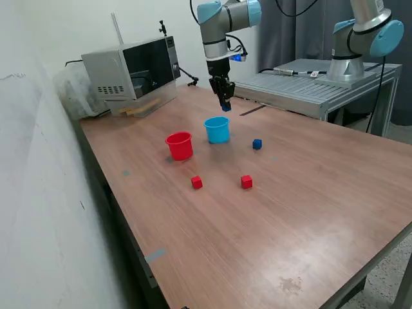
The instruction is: Place red objects in the red bin, and blue objects in the blue bin.
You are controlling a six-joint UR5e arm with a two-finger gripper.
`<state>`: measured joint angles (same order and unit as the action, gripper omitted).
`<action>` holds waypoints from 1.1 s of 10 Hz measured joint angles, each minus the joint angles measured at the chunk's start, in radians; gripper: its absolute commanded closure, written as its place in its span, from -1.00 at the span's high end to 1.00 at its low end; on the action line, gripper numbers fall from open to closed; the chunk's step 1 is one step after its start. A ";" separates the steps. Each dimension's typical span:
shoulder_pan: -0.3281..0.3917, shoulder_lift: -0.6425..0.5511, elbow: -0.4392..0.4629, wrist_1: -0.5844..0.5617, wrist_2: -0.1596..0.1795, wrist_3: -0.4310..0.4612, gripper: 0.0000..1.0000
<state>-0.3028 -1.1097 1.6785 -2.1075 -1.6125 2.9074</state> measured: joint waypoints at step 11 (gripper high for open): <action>0.006 0.020 -0.029 0.001 0.000 0.004 1.00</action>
<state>-0.2968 -1.0901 1.6493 -2.1067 -1.6120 2.9116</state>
